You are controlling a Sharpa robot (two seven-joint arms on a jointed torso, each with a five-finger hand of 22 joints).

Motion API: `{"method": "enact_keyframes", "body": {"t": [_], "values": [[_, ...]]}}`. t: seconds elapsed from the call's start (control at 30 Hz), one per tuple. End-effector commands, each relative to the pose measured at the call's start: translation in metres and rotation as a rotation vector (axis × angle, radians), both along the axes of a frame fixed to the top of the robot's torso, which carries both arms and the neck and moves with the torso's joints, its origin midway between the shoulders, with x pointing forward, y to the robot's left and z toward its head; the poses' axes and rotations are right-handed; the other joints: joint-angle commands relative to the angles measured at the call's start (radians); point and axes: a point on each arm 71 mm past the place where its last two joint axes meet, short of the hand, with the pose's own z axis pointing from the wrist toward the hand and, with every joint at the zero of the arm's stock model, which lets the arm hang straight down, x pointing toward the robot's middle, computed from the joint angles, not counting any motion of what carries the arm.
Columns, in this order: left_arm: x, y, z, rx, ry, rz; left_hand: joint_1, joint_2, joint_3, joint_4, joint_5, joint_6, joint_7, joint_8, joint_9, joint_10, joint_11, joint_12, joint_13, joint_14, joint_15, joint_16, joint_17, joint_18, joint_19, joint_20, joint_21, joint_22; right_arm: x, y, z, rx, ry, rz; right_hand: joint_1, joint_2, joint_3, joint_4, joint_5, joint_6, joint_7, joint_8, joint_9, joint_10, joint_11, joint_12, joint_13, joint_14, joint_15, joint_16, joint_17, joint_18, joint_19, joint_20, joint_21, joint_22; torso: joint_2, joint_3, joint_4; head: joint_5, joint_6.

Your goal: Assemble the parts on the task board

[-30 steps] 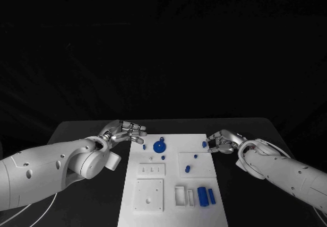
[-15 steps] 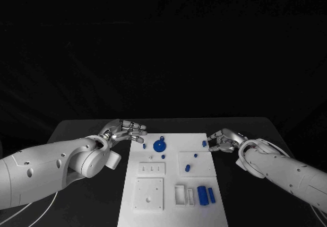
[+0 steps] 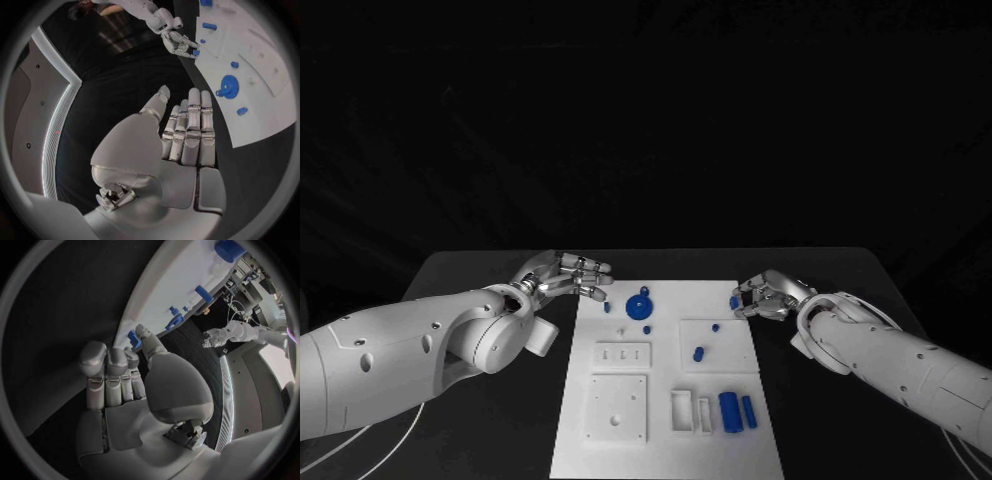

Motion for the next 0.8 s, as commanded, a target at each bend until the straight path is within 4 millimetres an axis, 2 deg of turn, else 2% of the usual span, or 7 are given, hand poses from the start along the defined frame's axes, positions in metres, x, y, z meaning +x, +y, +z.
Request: {"method": "enact_keyframes", "body": {"t": [0.03,0.13,0.3,0.53,0.7,0.8], "values": [[-0.0012,-0.0025,0.0005,-0.004,0.001,-0.017,-0.007,-0.003,-0.004,-0.002,0.002,0.002,0.0,0.004,0.001,-0.005,0.0,0.004,0.001,-0.005,0.001,-0.003,-0.001,-0.006,-0.006,0.003,0.006,0.001,0.0005,0.0029,-0.001,0.008,0.008,0.009,0.0,0.014,0.01,0.001,-0.018,0.012,-0.001,-0.002,0.001,0.008,-0.002,0.007,0.002,0.009,-0.001,0.003,0.002,-0.006,0.009,0.0,0.005,0.109,0.003,-0.0003,0.0022,0.001,-0.002],[-0.0017,-0.0025,0.0006,-0.004,0.003,-0.018,-0.007,-0.003,-0.004,-0.002,0.002,0.002,0.0,0.004,0.001,-0.005,0.0,0.004,0.001,-0.005,0.001,-0.003,-0.001,-0.006,-0.006,0.003,0.006,0.001,0.0009,0.0034,-0.0016,0.01,0.013,0.007,-0.011,0.02,0.032,-0.004,-0.028,0.015,0.0,-0.002,0.001,0.007,-0.001,0.007,0.002,0.01,0.0,0.003,0.003,-0.006,0.008,0.001,0.006,0.109,0.005,-0.0002,0.0028,0.008,0.0],[-0.0022,-0.0024,0.0007,-0.003,0.004,-0.018,-0.005,-0.003,-0.006,0.0,0.002,0.001,0.001,0.004,0.001,-0.007,0.001,0.004,0.001,-0.005,0.002,-0.003,-0.001,-0.006,-0.005,0.003,0.006,0.001,0.0013,0.0045,-0.0027,0.019,0.025,0.005,-0.024,0.026,0.082,-0.017,-0.042,0.027,0.003,-0.002,0.001,0.007,0.002,0.01,0.004,0.011,0.002,0.003,0.006,-0.004,0.008,0.003,0.009,0.109,0.004,0.001,-0.0002,0.012,-0.003],[-0.0027,-0.003,0.0006,-0.003,0.007,-0.021,-0.005,-0.003,-0.006,0.0,0.002,0.001,0.001,0.004,0.001,-0.007,0.001,0.004,0.001,-0.005,0.002,-0.003,-0.001,-0.006,-0.005,0.003,0.006,0.001,0.0021,0.005,-0.0038,0.001,0.02,0.006,-0.033,0.021,0.151,-0.017,-0.08,0.045,0.003,-0.002,0.001,0.007,0.004,0.013,0.006,0.011,0.003,0.003,0.007,-0.003,0.007,0.004,0.01,0.109,0.003,0.0008,0.002,0.009,-0.008],[-0.0026,-0.0024,0.0006,-0.001,0.008,-0.019,-0.005,-0.003,-0.006,0.0,0.002,0.001,0.001,0.004,0.001,-0.007,0.001,0.004,0.001,-0.005,0.002,-0.003,-0.001,-0.006,-0.005,0.003,0.006,0.001,0.0024,0.0045,-0.0039,-0.002,0.016,0.004,-0.036,0.029,0.189,-0.016,-0.125,0.074,0.003,-0.002,0.001,0.007,0.008,0.017,0.008,0.011,0.006,0.004,0.007,-0.002,0.006,0.007,0.011,0.109,0.001,0.0008,0.0007,0.01,-0.009],[-0.0027,-0.0025,0.0006,-0.001,0.009,-0.019,-0.005,-0.003,-0.006,0.0,0.002,0.001,0.001,0.004,0.001,-0.007,0.001,0.004,0.001,-0.005,0.002,-0.003,-0.001,-0.006,-0.005,0.003,0.006,0.001,0.0024,0.0055,-0.0039,-0.001,0.015,0.006,-0.041,0.028,0.203,-0.013,-0.135,0.084,0.002,-0.002,0.001,0.009,0.009,0.02,0.01,0.011,0.007,0.005,0.008,-0.001,0.007,0.007,0.013,0.109,0.001,0.0008,-0.0003,0.01,-0.009]]}}
